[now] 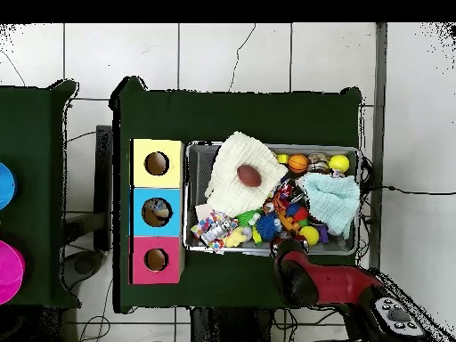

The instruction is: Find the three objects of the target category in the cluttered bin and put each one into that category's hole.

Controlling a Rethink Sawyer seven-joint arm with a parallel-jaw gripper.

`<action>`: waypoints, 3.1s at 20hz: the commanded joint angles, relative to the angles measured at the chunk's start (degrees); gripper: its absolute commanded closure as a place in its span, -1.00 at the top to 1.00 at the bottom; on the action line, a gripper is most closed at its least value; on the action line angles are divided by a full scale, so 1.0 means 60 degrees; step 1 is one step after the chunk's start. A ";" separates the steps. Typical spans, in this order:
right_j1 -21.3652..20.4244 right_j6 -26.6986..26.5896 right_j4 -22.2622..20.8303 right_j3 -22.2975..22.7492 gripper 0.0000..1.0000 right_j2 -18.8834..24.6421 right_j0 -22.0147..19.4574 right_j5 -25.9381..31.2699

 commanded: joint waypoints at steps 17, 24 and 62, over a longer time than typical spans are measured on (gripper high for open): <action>0.0876 0.1005 -0.0165 0.0303 -1.00 -0.0150 0.0261 0.0854; 0.0473 0.0839 0.0003 0.0320 -1.00 0.0476 0.0130 0.1347; -0.0534 0.0642 0.0518 -0.0153 -1.00 0.1906 0.0320 0.2467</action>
